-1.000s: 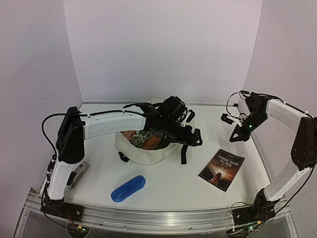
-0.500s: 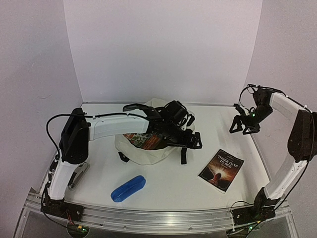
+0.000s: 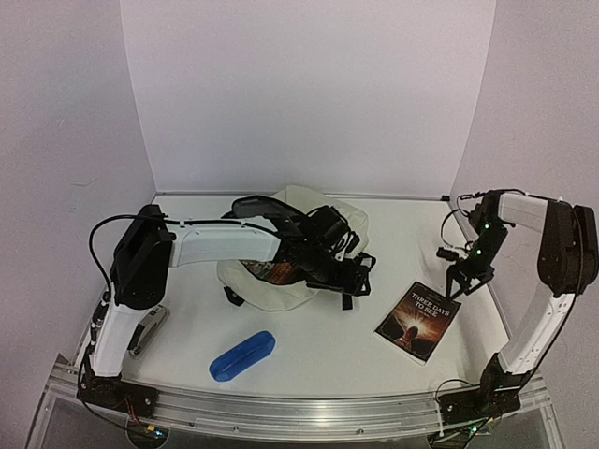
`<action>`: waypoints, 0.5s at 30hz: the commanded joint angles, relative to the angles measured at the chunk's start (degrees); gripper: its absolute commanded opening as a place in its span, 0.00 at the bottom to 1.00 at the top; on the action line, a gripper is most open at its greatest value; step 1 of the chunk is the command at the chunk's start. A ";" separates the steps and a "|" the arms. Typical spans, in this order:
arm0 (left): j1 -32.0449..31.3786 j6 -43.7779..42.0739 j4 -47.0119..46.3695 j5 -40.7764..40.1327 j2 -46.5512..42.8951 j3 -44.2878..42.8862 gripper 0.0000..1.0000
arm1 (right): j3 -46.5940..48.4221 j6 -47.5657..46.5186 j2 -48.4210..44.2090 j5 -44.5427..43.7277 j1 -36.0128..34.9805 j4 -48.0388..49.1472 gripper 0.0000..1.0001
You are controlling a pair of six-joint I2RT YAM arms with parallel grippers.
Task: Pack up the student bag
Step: Pick up the book from the center of the board.
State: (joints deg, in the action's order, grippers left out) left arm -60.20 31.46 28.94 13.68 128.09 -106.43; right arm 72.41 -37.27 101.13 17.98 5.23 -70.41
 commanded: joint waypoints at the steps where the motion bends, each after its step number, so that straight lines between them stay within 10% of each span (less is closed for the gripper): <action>1: 0.00 -1.39 -0.91 -1.08 -3.81 -1.63 0.99 | -7.51 -8.58 -4.79 -8.12 0.32 1.33 0.91; 15: 0.03 -0.68 -2.67 -1.43 -5.00 1.30 0.99 | 4.27 -0.13 14.94 9.76 -2.79 6.85 0.89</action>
State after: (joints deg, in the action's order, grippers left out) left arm -60.20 31.35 28.23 12.88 126.64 -104.81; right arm 70.72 -41.25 111.94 19.91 4.83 -67.75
